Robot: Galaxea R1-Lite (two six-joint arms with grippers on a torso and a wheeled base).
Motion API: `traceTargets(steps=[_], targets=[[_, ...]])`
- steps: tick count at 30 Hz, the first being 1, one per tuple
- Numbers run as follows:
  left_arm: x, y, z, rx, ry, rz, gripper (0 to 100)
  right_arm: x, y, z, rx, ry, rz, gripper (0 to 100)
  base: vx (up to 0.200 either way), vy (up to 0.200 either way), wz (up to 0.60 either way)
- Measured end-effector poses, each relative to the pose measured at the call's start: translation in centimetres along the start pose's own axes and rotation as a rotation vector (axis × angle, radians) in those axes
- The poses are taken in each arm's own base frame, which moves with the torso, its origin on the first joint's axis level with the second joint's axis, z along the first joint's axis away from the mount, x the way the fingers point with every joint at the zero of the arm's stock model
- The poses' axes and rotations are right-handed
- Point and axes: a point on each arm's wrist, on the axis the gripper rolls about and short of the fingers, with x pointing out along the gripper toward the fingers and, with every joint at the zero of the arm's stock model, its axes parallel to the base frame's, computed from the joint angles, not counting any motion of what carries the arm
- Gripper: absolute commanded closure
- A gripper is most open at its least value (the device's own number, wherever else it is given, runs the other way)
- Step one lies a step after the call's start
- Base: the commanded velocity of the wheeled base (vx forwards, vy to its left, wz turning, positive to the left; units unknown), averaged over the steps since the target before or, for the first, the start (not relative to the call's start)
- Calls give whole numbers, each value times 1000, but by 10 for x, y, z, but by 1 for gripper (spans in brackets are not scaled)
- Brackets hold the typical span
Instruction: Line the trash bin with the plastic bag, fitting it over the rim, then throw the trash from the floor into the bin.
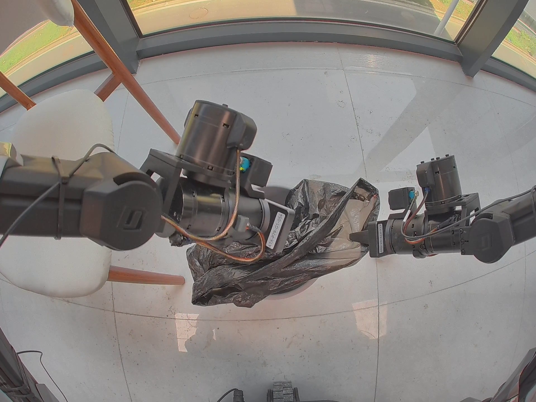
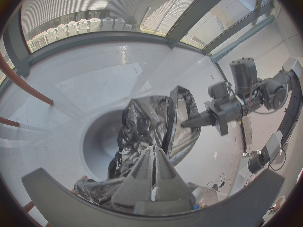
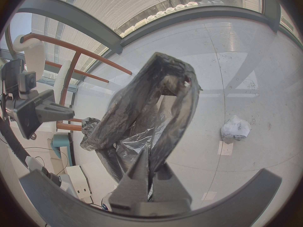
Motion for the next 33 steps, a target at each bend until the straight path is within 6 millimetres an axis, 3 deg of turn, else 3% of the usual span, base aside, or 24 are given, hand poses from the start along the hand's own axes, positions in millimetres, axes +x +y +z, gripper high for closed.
traceTargets(steps=[2, 3, 20, 33], targets=[[2, 0, -8, 1, 27, -1, 100, 0, 0, -1, -1, 2, 0, 100, 0, 0, 0], [3, 0, -12, 3, 37, -2, 0, 0, 0, -1, -2, 0, -1, 100, 0, 0, 0], [-3, 0, -40, 85, 79, -7, 0, 1, 0, -1, 2, -1, -2, 100, 0, 0, 0], [-21, -17, -51, 99, 96, -50, 0, 2, 1, -2, 2, 1, -2, 100, 0, 0, 0]])
